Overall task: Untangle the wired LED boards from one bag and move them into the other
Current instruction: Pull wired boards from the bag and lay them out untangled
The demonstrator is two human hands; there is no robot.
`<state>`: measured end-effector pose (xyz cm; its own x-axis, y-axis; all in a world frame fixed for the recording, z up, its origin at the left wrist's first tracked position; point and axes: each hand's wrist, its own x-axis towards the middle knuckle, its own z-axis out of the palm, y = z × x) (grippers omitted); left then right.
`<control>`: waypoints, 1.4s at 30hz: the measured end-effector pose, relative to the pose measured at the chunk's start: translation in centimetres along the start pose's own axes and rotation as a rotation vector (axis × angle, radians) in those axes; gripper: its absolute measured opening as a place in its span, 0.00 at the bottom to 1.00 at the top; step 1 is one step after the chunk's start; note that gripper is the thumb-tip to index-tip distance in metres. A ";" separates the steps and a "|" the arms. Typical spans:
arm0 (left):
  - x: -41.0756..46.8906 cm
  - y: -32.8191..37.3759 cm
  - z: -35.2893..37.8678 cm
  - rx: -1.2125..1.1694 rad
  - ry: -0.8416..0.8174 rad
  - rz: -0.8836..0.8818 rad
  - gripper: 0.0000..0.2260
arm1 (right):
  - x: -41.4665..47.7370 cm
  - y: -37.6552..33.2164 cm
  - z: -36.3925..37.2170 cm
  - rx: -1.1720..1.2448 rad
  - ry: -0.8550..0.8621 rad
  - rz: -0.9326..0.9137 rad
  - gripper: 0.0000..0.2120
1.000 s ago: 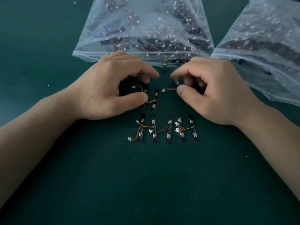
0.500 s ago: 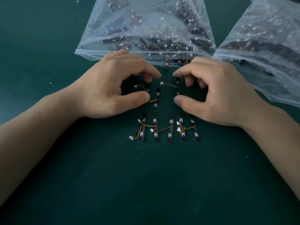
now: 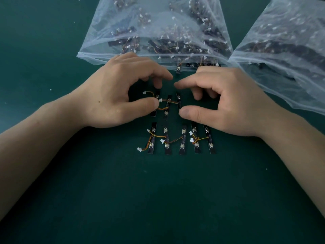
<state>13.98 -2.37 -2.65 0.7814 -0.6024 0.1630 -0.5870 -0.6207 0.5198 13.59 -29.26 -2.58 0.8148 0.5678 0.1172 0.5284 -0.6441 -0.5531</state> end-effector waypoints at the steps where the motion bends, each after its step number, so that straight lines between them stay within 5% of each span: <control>1: 0.0 0.0 0.0 -0.002 0.000 0.000 0.23 | 0.0 0.0 0.1 0.001 0.007 0.004 0.24; 25: 0.2 0.0 0.5 0.036 0.049 -0.014 0.21 | -0.1 0.4 0.2 0.002 0.059 -0.009 0.17; 36: 0.3 -0.2 0.4 0.056 0.029 0.034 0.19 | 0.3 0.6 0.4 -0.192 0.007 -0.049 0.26; 42: 0.1 -0.3 0.4 0.044 0.031 0.022 0.20 | 0.1 1.0 0.5 -0.036 0.207 -0.059 0.11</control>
<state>14.14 -2.44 -3.06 0.7738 -0.6007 0.2007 -0.6126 -0.6292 0.4785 14.12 -29.58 -3.58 0.8121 0.4897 0.3174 0.5814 -0.6331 -0.5110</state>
